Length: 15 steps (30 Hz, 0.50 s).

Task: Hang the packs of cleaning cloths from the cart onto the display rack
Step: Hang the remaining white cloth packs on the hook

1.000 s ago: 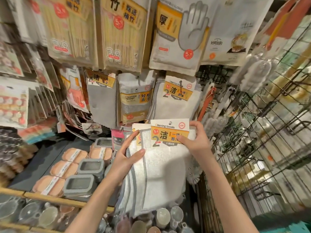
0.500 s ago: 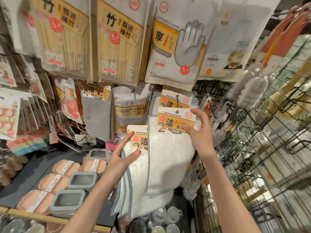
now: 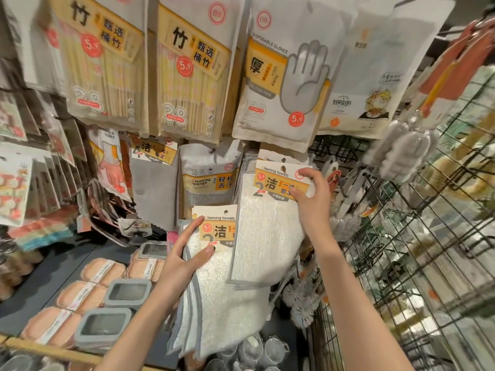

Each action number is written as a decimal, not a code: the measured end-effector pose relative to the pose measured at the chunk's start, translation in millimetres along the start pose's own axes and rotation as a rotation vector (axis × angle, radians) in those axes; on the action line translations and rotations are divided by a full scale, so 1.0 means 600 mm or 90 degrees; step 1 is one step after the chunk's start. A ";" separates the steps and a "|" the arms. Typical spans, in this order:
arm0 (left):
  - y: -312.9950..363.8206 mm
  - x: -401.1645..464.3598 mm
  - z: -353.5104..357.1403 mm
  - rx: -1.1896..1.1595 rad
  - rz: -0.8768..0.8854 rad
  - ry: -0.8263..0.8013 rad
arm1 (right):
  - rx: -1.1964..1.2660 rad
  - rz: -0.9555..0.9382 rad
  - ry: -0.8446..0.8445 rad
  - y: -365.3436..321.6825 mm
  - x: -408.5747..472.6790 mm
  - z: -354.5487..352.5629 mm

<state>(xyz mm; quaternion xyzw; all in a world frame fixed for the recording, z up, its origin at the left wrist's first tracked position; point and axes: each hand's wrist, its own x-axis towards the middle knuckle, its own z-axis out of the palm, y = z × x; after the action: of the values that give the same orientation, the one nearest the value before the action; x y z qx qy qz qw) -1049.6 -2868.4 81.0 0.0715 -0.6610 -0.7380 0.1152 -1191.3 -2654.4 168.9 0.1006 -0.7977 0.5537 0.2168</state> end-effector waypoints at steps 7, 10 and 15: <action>0.004 -0.005 -0.003 0.006 -0.005 0.000 | -0.059 0.021 0.002 0.019 0.026 0.014; 0.005 -0.006 -0.005 0.014 -0.007 0.007 | -0.089 0.027 -0.006 0.021 0.041 0.022; 0.008 -0.010 -0.010 0.022 -0.010 0.012 | -0.116 0.029 -0.035 0.029 0.053 0.023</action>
<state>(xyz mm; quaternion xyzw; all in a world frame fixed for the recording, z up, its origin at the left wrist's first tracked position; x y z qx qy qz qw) -1041.7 -2872.9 84.6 0.0856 -0.6720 -0.7266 0.1145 -1229.6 -2658.4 164.4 0.0773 -0.8526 0.4805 0.1903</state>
